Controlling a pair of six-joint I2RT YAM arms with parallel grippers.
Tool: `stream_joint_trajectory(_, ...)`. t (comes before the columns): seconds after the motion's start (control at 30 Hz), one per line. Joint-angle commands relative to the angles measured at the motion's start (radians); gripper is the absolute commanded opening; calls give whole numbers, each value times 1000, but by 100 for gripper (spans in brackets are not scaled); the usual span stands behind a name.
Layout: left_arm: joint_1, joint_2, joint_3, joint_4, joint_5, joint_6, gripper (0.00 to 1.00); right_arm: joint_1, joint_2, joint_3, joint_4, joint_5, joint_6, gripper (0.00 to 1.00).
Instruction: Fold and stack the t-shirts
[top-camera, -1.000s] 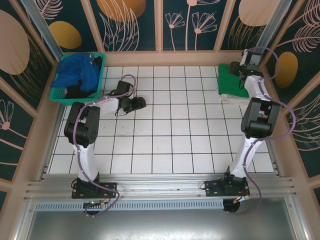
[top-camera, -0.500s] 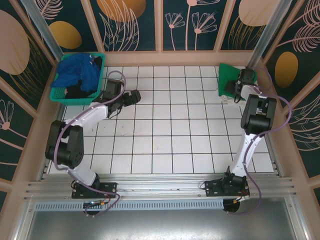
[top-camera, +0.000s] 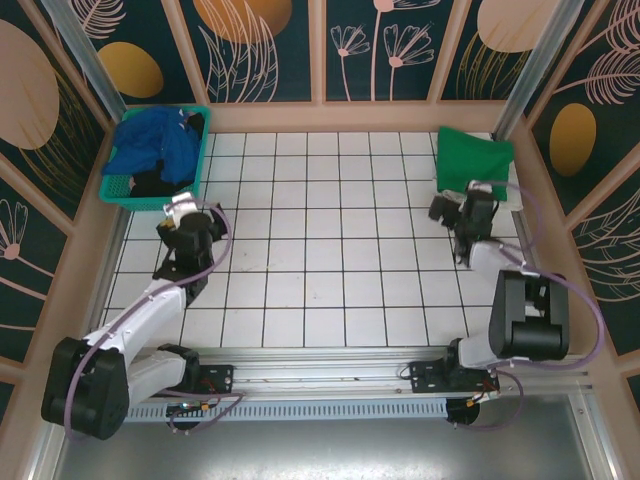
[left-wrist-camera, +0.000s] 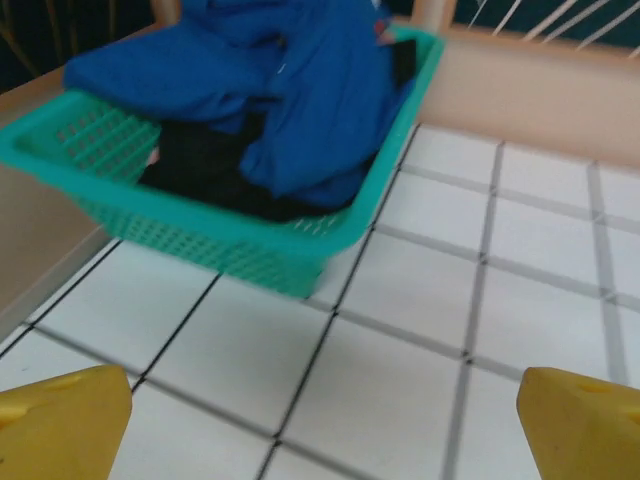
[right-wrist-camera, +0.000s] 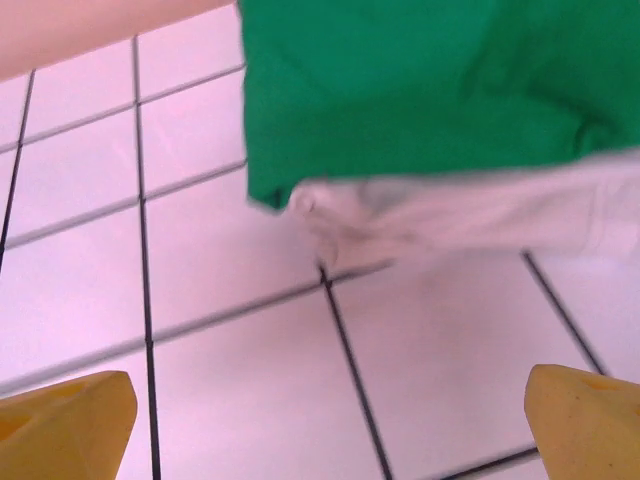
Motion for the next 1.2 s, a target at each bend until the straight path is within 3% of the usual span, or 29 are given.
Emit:
stream_joint_trajectory(0.0,45,5,-150,330,-24,109,99,23,-2,-263,629,60,-70,99)
stream_joint_trajectory(0.07,97,51,-216,482,63,104,99,2,96,-376,934,-34,-61,99)
stream_joint_trajectory(0.13,145,138,-231,627,130,104,99,20,163,-398,1068,-22,-85,99)
stream_joint_trajectory(0.17,157,167,-175,534,151,101,99,33,130,-388,1012,-5,-98,99)
stream_joint_trajectory(0.27,166,259,-117,554,186,141,99,42,70,-341,863,76,-71,99)
stream_joint_trajectory(0.33,166,285,-107,590,192,150,99,31,103,-338,882,56,-63,99)
stream_joint_trajectory(0.4,167,295,-128,676,211,193,99,36,162,-363,990,13,-91,99)
stream_joint_trajectory(0.47,178,301,-150,750,215,219,99,54,156,-384,1023,68,-94,99)
stream_joint_trajectory(0.6,245,450,-238,1082,307,194,99,43,157,-367,986,104,-65,99)
stream_joint_trajectory(0.63,251,413,-223,977,320,184,99,43,153,-364,977,101,-65,99)
stream_joint_trajectory(0.7,252,435,-229,1030,325,190,99,44,154,-365,978,103,-67,99)
stream_joint_trajectory(1.17,252,422,-225,997,326,193,99,54,157,-356,967,104,-79,99)
